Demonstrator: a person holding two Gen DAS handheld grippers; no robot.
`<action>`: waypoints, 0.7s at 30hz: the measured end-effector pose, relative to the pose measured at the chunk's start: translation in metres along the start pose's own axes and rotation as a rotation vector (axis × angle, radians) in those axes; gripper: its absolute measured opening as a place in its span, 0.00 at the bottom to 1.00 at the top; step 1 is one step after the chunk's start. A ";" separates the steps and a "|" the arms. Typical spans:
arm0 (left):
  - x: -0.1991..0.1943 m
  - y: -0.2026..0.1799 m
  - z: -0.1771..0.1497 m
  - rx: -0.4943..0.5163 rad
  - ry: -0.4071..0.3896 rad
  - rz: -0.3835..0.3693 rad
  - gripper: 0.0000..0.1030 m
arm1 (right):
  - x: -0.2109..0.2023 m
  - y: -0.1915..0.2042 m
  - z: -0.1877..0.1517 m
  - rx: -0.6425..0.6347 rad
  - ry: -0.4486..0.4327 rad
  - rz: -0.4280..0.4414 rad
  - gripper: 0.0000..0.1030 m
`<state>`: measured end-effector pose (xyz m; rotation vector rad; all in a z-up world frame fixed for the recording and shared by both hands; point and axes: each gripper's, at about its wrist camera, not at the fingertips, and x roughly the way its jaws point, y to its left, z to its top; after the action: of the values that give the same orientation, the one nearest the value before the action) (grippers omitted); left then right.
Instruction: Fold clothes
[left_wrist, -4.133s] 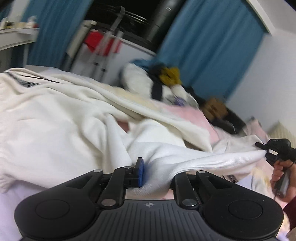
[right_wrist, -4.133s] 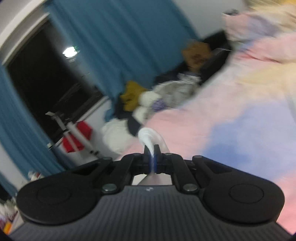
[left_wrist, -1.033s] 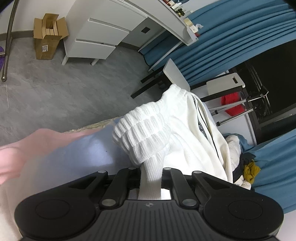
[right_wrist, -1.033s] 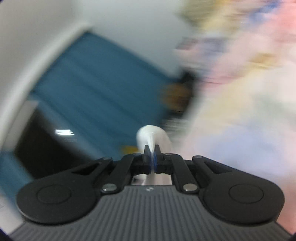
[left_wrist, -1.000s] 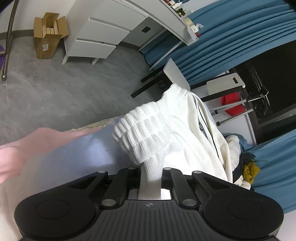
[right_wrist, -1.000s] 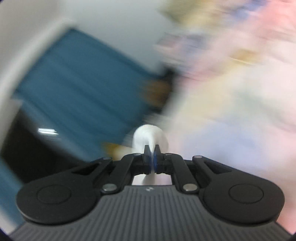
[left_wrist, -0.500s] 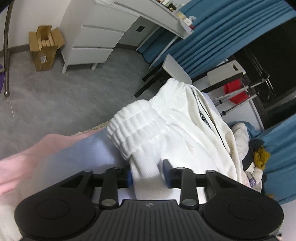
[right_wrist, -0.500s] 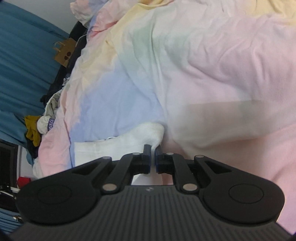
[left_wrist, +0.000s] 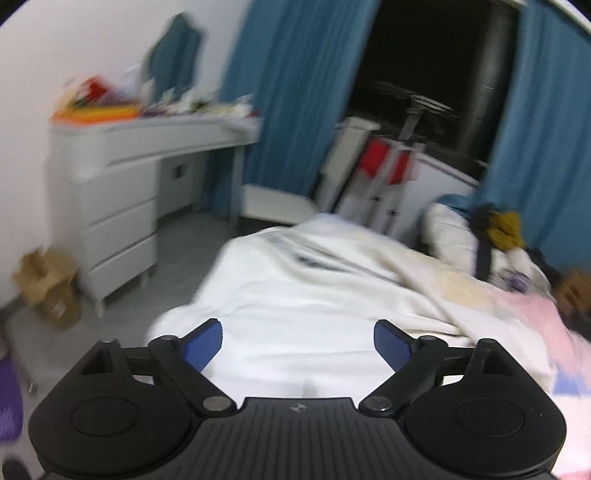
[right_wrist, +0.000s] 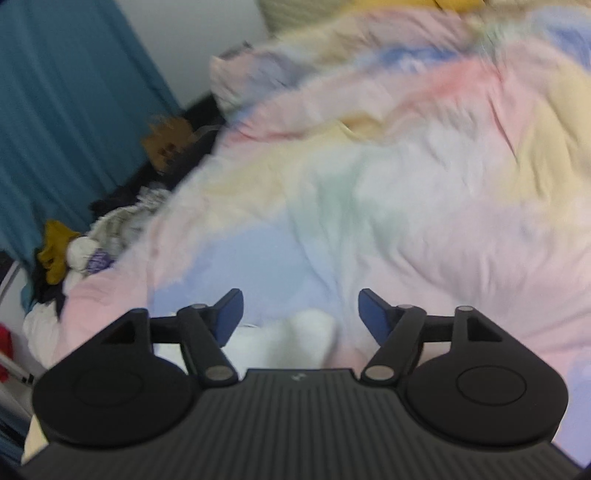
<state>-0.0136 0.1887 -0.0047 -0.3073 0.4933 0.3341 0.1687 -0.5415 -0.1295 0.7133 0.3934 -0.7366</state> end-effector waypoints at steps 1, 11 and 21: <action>0.004 -0.017 -0.001 0.031 0.003 -0.032 0.89 | -0.008 0.008 -0.003 -0.027 -0.004 0.035 0.70; 0.080 -0.224 -0.041 0.476 0.070 -0.318 0.90 | -0.063 0.072 -0.054 -0.244 0.043 0.321 0.81; 0.172 -0.424 -0.097 0.828 0.085 -0.492 0.90 | -0.036 0.074 -0.071 -0.237 0.100 0.311 0.81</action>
<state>0.2520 -0.1873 -0.0858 0.3665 0.5790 -0.3710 0.1922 -0.4353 -0.1260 0.5709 0.4407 -0.3547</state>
